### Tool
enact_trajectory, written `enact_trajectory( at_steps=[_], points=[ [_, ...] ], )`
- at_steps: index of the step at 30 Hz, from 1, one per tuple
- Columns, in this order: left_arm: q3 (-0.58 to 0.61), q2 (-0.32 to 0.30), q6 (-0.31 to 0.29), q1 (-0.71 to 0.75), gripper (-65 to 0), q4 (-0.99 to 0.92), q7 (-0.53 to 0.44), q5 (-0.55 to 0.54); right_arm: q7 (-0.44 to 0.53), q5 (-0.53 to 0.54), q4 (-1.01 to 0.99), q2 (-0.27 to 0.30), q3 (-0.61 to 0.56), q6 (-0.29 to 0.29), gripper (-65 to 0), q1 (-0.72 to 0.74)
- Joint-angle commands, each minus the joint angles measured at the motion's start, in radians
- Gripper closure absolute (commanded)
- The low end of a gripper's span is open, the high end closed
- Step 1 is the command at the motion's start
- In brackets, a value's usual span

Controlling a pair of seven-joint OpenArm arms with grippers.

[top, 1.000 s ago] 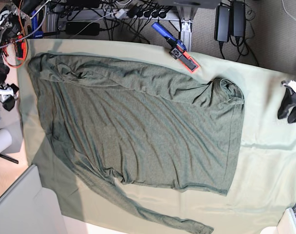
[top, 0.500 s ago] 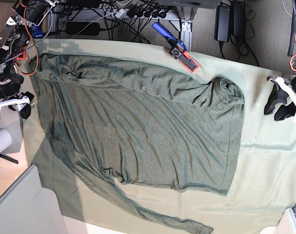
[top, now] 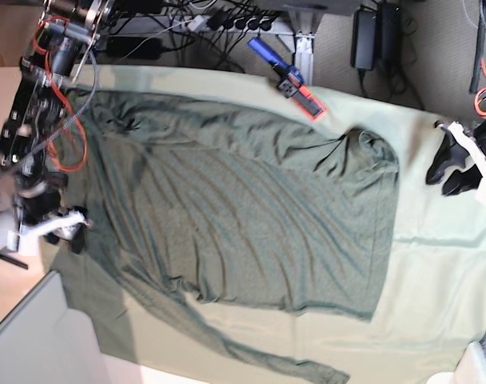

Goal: Fold the T-shirt properly
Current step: 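Move the right gripper over the shirt toward its side edge by the sleeve, then lower the right gripper and pinch the shirt's side edge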

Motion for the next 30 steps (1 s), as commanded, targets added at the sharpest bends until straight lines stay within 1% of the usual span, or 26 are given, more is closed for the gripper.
enact_trajectory(
  at_steps=[1, 3, 4, 7, 10, 11, 13, 14, 16, 19, 21, 26, 30],
  points=[
    [-0.005, -0.014, -0.016, -0.004, -30.0, 0.016, -0.008, -0.010, 0.039, 0.006, -0.010, 0.017, -0.029, -0.002, -33.0, 0.056],
    [-0.005, -0.013, -0.016, 0.002, -30.0, 0.016, -0.003, -0.007, 0.068, -0.021, -0.066, -0.007, -0.090, -0.002, -33.0, 0.118],
    [-0.005, -0.013, -0.016, 0.009, -30.1, 0.016, -0.004, -0.007, 0.093, -0.052, -0.094, -0.028, -0.113, -0.003, -33.0, 0.146],
    [-0.005, -0.014, -0.016, 0.033, -30.1, 0.016, -0.004, -0.007, 0.171, -0.167, -0.203, -0.101, -0.171, -0.003, -33.0, 0.220],
    [-0.005, -0.017, -0.016, 0.053, -30.1, 0.016, -0.003, -0.007, 0.255, -0.286, -0.369, -0.164, -0.233, -0.006, -33.0, 0.287],
    [-0.005, -0.016, -0.016, 0.059, -30.1, 0.016, -0.003, -0.007, 0.302, -0.322, -0.432, -0.177, -0.258, -0.019, -33.0, 0.306],
    [-0.005, -0.016, -0.016, 0.065, -30.1, 0.016, -0.003, -0.007, 0.394, -0.386, -0.551, -0.196, -0.307, -0.076, -33.0, 0.335],
    [-0.005, -0.016, -0.016, 0.066, -30.1, 0.016, -0.002, -0.007, 0.430, -0.414, -0.602, -0.199, -0.331, -0.111, -33.0, 0.347],
    [-0.005, -0.017, -0.016, 0.068, -30.1, 0.016, 0.004, -0.007, 0.465, -0.455, -0.676, -0.203, -0.364, -0.175, -33.0, 0.364],
    [-0.005, -0.017, -0.016, 0.073, -30.1, 0.016, 0.007, -0.007, 0.483, -0.504, -0.700, -0.203, -0.377, -0.219, -33.0, 0.361],
    [-0.005, -0.019, -0.016, 0.076, -30.1, 0.016, 0.005, -0.008, 0.483, -0.509, -0.700, -0.202, -0.376, -0.246, -33.0, 0.362],
    [-0.005, -0.019, -0.016, 0.076, -30.1, 0.016, 0.003, -0.008, 0.483, -0.508, -0.697, -0.198, -0.376, -0.250, -33.0, 0.364],
    [-0.005, -0.028, -0.016, 0.076, -30.1, 0.016, 0.003, -0.008, 0.484, -0.504, -0.679, -0.189, -0.373, -0.273, -33.0, 0.364]
  ],
)
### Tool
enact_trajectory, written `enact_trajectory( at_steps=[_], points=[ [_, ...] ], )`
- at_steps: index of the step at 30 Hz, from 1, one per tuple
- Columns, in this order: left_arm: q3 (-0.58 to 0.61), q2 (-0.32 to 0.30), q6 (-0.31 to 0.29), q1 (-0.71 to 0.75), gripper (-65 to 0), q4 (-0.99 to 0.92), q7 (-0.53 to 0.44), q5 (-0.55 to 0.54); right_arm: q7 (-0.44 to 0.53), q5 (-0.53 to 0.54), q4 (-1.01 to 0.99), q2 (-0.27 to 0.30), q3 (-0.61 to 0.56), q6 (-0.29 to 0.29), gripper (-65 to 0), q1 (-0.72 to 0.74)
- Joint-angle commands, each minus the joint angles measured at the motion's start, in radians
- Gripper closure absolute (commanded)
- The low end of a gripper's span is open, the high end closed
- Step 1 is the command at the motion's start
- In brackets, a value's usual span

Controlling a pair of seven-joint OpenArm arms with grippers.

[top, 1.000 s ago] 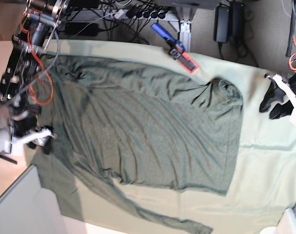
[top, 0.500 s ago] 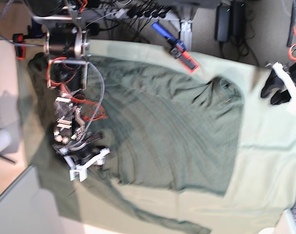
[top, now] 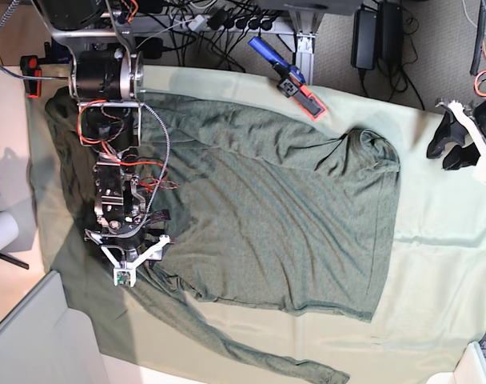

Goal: Fold the T-shirt properly
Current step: 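Lower the right gripper and pinch the shirt's side edge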

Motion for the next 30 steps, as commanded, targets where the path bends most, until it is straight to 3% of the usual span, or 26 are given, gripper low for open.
enact_trajectory(
  at_steps=[1, 7, 11, 17, 25, 30],
  points=[
    [-0.006, -0.023, -0.012, -0.002, -30.1, 0.016, -0.018, -0.015, 0.024, 0.001, 0.028, 0.015, 0.005, -0.011, -33.0, 0.036],
    [-0.006, -0.047, -0.012, -0.002, -30.1, 0.016, -0.024, -0.015, 0.024, 0.045, 0.061, 0.025, 0.006, -0.006, -33.0, 0.035],
    [-0.006, -0.055, -0.012, -0.003, -30.1, 0.016, -0.049, -0.015, 0.018, 0.081, 0.102, 0.024, 0.006, 0.035, -33.0, 0.032],
    [-0.006, -0.055, -0.012, -0.003, -30.1, 0.016, -0.063, -0.006, -0.044, 0.088, 0.190, 0.025, 0.011, 0.042, -33.0, 0.032],
    [-0.006, -0.055, -0.013, -0.002, -30.1, 0.016, -0.061, 0.023, -0.023, 0.143, 0.198, 0.025, 0.141, 0.014, -33.1, 0.039],
    [-0.006, -0.055, -0.012, -0.002, -30.1, 0.016, -0.052, 0.023, 0.018, 0.148, 0.084, 0.029, 0.200, 0.016, -33.2, 0.050]
  ],
)
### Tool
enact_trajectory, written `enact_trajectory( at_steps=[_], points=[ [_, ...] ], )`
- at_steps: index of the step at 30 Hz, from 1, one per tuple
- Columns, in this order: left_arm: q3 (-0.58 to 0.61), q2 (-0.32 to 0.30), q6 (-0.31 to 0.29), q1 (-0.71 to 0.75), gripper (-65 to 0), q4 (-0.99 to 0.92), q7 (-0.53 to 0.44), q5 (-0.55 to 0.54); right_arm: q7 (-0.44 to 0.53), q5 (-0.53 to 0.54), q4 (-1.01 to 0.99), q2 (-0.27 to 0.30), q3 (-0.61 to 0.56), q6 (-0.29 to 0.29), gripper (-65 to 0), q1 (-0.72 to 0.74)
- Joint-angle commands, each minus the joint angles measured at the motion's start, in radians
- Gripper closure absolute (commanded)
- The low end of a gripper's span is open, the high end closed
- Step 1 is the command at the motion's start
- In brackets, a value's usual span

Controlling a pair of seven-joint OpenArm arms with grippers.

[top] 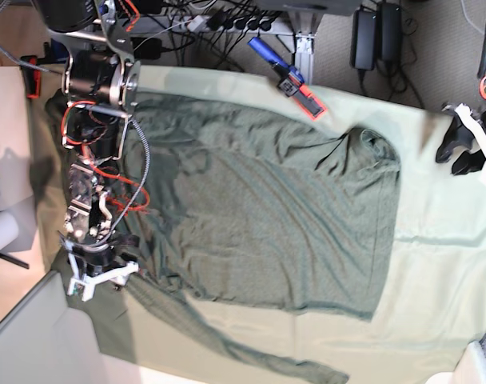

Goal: Fold the T-shirt properly
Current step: 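Lower the right gripper and pinch the shirt's side edge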

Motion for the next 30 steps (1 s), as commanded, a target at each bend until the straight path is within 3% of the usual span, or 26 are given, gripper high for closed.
enact_trajectory(
  at_steps=[1, 9, 13, 18, 24, 28, 30],
  points=[
    [-0.006, -0.014, -0.012, -0.002, -30.1, 0.016, -0.015, -0.014, 0.038, 0.013, -0.014, 0.015, 0.005, 0.003, -33.2, 0.034],
    [-0.006, -0.020, -0.012, 0.001, -30.1, 0.016, -0.012, -0.014, 0.072, 0.014, -0.124, 0.014, 0.005, 0.034, -33.1, 0.029],
    [-0.006, -0.030, -0.012, 0.003, -30.1, 0.016, -0.011, -0.014, 0.069, -0.012, -0.124, 0.014, 0.004, 0.082, -33.0, 0.026],
    [-0.006, -0.053, -0.011, 0.004, -30.1, 0.014, -0.011, -0.018, 0.070, -0.012, -0.124, 0.014, 0.005, 0.085, -32.8, -0.009],
    [-0.005, -0.085, -0.011, 0.004, -30.1, 0.013, -0.011, -0.029, 0.119, -0.020, -0.124, 0.020, 0.005, 0.082, -18.2, -0.076],
    [-0.005, -0.086, -0.011, 0.003, -30.1, 0.013, -0.015, -0.034, 0.175, -0.069, -0.124, 0.020, 0.005, 0.085, -0.9, -0.090],
    [-0.005, -0.085, -0.011, 0.003, -30.1, 0.013, -0.015, -0.037, 0.175, -0.069, -0.117, 0.020, 0.005, 0.086, 0.0, -0.087]
  ],
)
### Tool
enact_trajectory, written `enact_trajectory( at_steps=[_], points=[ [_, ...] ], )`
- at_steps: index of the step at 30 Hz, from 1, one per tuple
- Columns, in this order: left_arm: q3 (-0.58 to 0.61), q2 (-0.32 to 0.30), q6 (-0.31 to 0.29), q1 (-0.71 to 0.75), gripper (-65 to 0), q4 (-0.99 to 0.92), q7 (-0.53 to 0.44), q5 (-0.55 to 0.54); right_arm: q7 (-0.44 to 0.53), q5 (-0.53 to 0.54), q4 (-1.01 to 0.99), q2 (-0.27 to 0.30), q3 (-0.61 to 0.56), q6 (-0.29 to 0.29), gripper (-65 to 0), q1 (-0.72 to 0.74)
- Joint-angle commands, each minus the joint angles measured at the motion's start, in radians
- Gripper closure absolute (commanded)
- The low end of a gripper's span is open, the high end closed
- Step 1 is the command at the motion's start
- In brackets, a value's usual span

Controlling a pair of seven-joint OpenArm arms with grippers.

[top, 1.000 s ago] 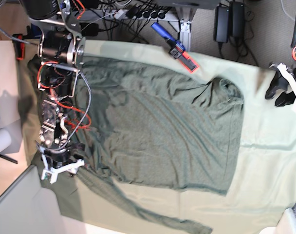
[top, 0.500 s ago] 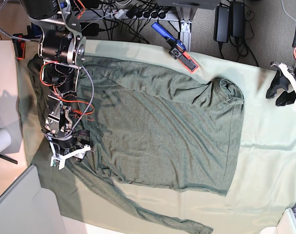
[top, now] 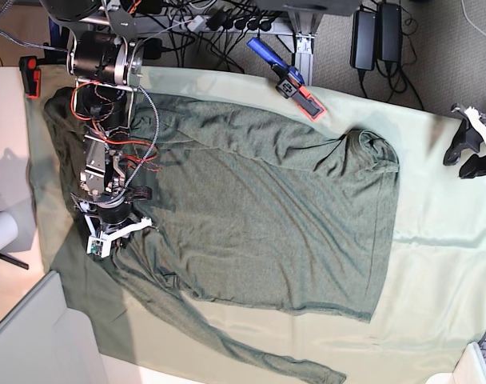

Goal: Fold the T-shirt properly
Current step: 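Lower the right gripper and pinch the shirt's side edge, then lift the pinched side edge with the right gripper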

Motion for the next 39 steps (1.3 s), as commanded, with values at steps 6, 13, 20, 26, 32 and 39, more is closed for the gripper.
enact_trajectory(
  at_steps=[6, 13, 20, 26, 32, 39],
  points=[
    [-0.006, -0.014, -0.012, -0.002, -30.1, 0.013, -0.026, -0.017, -0.051, -0.013, 0.075, 0.014, 0.004, 0.005, 0.0, 0.018],
    [-0.006, -0.014, -0.011, -0.002, -30.1, 0.013, -0.029, -0.017, -0.136, -0.012, 0.350, 0.014, 0.004, 0.005, 0.0, -0.118],
    [-0.006, -0.014, -0.012, -0.002, -30.1, 0.013, -0.029, -0.017, -0.139, -0.012, 0.573, 0.023, 0.009, 0.004, 0.0, -0.289],
    [-0.006, -0.014, -0.012, -0.002, -30.1, 0.013, -0.029, -0.017, -0.150, -0.001, 0.655, 0.025, 0.076, 0.004, 0.0, -0.369],
    [-0.006, -0.014, -0.011, -0.003, -30.1, 0.013, -0.033, -0.017, -0.161, 0.044, 0.689, 0.025, 0.159, 0.004, 0.0, -0.425],
    [-0.006, -0.014, -0.011, -0.003, -30.1, 0.013, -0.033, -0.017, -0.161, 0.071, 0.687, 0.025, 0.166, 0.004, 0.0, -0.428]
  ],
)
